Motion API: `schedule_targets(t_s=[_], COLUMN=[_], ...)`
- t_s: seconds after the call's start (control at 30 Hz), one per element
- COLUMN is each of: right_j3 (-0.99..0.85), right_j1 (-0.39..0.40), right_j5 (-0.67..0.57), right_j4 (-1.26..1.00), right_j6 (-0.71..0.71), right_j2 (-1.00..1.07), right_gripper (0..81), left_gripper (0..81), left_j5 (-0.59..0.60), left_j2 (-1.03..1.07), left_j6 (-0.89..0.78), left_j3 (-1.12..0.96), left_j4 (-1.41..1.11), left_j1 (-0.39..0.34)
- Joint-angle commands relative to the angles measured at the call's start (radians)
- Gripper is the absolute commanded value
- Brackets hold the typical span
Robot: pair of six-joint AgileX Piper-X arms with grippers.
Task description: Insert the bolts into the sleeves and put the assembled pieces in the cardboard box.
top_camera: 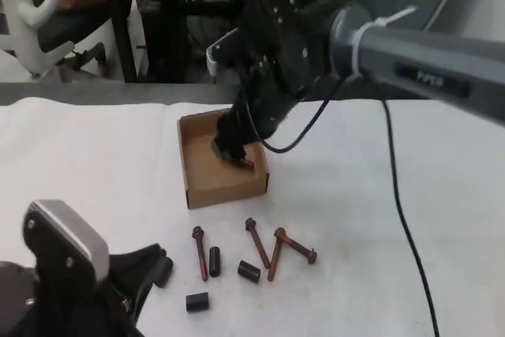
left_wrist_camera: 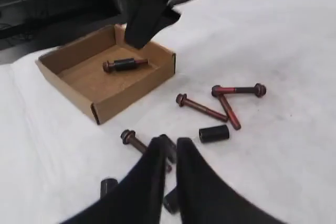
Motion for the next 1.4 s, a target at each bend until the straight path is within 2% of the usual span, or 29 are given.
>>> schedule_targets(t_s=[0.0,0.03,0.1,0.13,0.17,0.3,0.63,0.8,0.9,1.07,1.1,1.17,1.27,1.3,1.37], right_j3=[0.014,0.028,0.069,0.094,0.111,0.185,0.36,0.456,0.51,0.568,0.573,0.583,0.602,0.61,0.633], right_j1=[0.017,0.025,0.038,0.042,0.044,0.044,0.042,0.026,0.013,0.0,-0.001,-0.005,-0.013,-0.016,-0.022], right_j5=[-0.065,-0.074,-0.093,-0.099,-0.105,-0.155,-0.157,-0.153,-0.149,-0.146,-0.145,-0.145,-0.145,-0.145,-0.145], right_j4=[0.104,0.108,0.107,0.107,0.107,0.131,0.166,0.166,0.163,0.149,0.149,0.149,0.131,0.121,0.094], right_j6=[0.009,0.012,0.004,-0.012,-0.028,-0.053,-0.05,-0.063,-0.063,-0.063,-0.063,-0.063,-0.063,-0.063,-0.061], right_j2=[-0.079,-0.097,-0.155,-0.175,-0.199,-0.269,-0.418,-0.506,-0.548,-0.593,-0.597,-0.603,-0.602,-0.602,-0.602], right_gripper=[62.7,58.4,49.6,47.5,47.3,47.3,47.3,47.3,47.3,47.3,47.3,47.3,47.3,47.3,47.3], left_gripper=[27.9,35.7,58.7,66.9,70.0,67.6,66.2,56.1,56.1,53.9,49.8,36.1,5.0,1.7,0.8], left_j5=[-0.017,-0.017,0.005,0.011,0.016,0.122,0.108,-0.021,-0.022,-0.025,-0.041,-0.076,-0.1,-0.109,-0.111], left_j2=[0.103,0.149,0.236,0.296,0.338,0.544,0.88,0.948,0.966,0.967,0.967,0.967,0.967,0.967,0.967], left_j6=[-0.008,-0.008,-0.008,-0.008,-0.008,0.021,0.089,0.105,0.13,0.149,0.149,0.147,0.147,0.147,0.149], left_j3=[-0.005,-0.006,-0.018,-0.033,-0.048,-0.137,-0.323,-0.414,-0.457,-0.463,-0.463,-0.463,-0.485,-0.495,-0.515], left_j4=[-0.011,-0.042,-0.1,-0.109,-0.102,-0.049,-0.014,0.174,0.279,0.26,0.266,0.293,0.398,0.43,0.467], left_j1=[0.027,0.045,0.086,0.108,0.125,0.186,0.183,0.183,0.183,0.183,0.183,0.183,0.183,0.183,0.183])
